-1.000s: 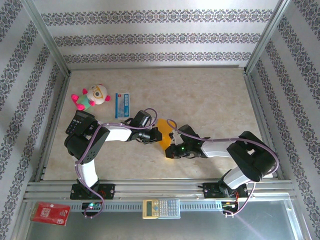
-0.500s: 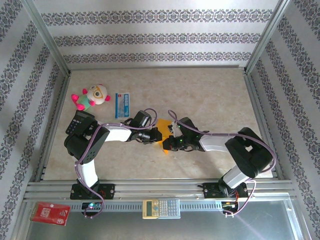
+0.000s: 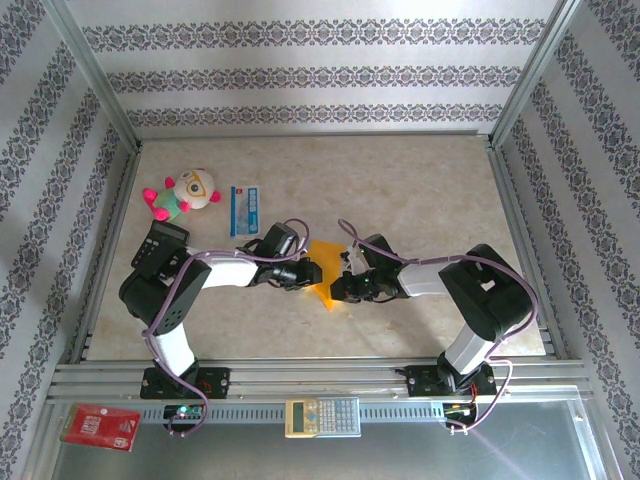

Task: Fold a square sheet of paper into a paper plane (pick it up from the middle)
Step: Third fold the triangle at the center of the table.

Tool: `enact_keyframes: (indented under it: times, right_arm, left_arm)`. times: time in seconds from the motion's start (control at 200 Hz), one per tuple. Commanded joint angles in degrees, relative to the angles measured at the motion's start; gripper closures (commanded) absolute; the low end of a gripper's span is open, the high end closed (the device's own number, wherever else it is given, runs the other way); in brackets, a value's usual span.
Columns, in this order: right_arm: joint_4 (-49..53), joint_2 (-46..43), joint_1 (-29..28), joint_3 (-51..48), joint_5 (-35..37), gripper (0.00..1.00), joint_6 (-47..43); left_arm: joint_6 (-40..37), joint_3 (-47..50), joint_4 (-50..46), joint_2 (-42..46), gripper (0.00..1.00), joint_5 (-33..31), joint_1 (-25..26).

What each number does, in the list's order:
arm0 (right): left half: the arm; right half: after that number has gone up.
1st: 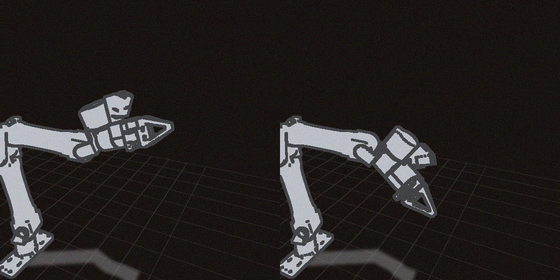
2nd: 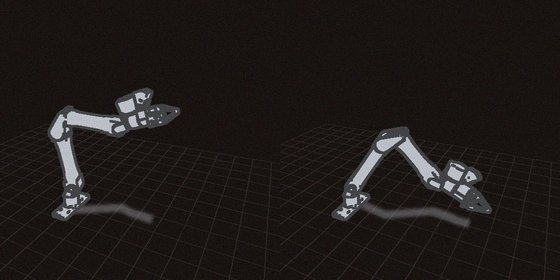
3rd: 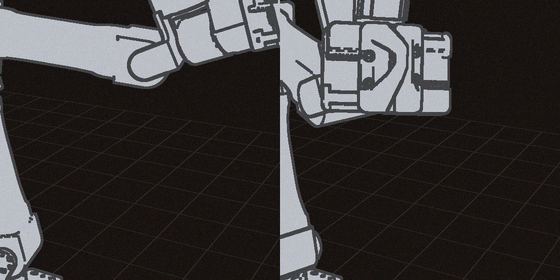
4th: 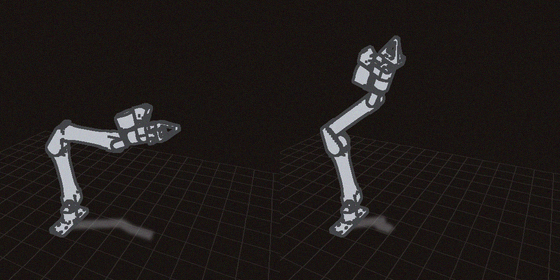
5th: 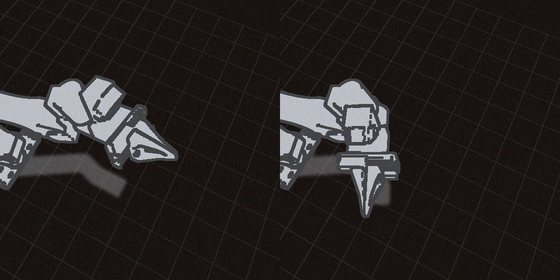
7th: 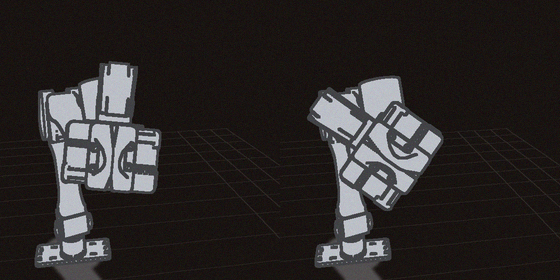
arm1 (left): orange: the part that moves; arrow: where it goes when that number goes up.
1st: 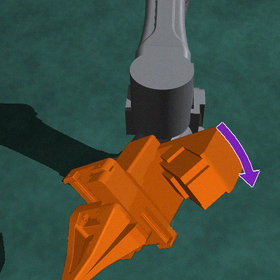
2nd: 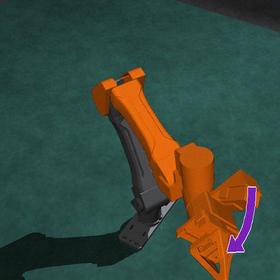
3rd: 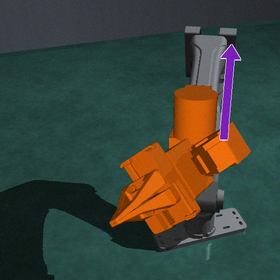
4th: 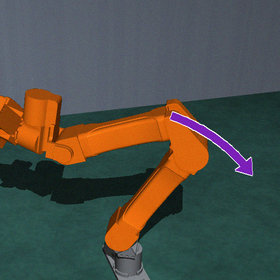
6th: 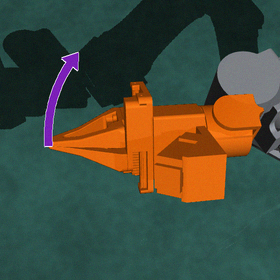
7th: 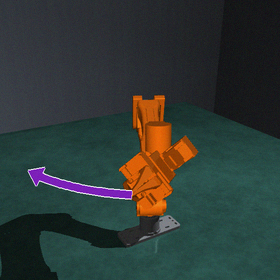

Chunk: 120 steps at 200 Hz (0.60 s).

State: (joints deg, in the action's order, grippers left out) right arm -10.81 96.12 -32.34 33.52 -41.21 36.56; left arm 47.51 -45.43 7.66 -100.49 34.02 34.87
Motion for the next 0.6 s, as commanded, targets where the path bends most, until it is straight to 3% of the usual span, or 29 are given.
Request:
enact_keyframes:
  times: [0.0,0.185,0.425,0.595]
  right_arm:
    - [6.1,3.2,0.6,0.2,1.0,1.0,-4.9]
    - [6.7,4.7,0.5,0.9,1.0,1.0,-5.4]
    - [12.1,4.2,0.1,2.2,5.3,1.0,-5.9]
    - [12.3,1.9,-0.2,3.2,4.3,1.0,-5.4]
  left_arm:
    - [2.9,1.5,1.7,4.2,0.7,0.8,0.5]
    - [3.8,3.0,2.0,5.9,0.69,0.6,0.5]
    - [3.1,1.2,0.0,3.3,0.75,0.5,1.0]
    - [1.8,-0.8,-0.8,1.0,0.79,-0.5,0.8]
